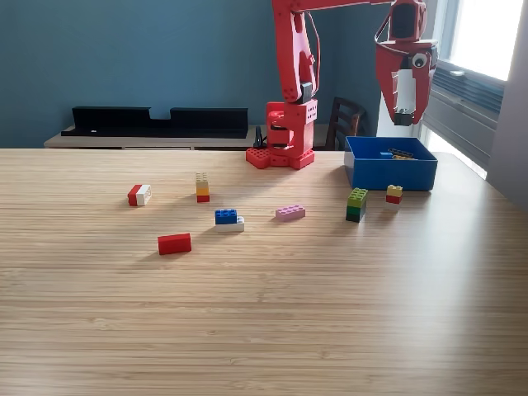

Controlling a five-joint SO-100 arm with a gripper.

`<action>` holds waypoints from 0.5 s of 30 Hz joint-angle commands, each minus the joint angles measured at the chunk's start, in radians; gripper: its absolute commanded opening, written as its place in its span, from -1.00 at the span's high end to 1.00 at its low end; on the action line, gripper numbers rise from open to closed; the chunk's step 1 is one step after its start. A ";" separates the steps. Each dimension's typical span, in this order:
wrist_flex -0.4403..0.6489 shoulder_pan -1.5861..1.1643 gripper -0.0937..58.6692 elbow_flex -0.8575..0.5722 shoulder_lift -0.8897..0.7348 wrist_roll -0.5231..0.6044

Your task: Grasp a lego block and put it in the bin.

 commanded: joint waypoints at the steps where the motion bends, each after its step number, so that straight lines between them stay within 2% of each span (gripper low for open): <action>1: 0.011 -0.063 1.00 0.003 0.074 -0.003; 5: 0.011 -0.075 1.00 0.026 0.072 -0.054; 6: 0.011 -0.077 0.85 0.029 0.072 -0.060; 8: 0.017 -0.084 0.14 0.043 0.072 -0.086; 9: 0.017 -0.087 -0.15 0.052 0.072 -0.100; 12: 0.017 -0.091 -0.48 0.058 0.072 -0.112; 15: 0.015 -0.089 -0.51 0.041 0.072 -0.101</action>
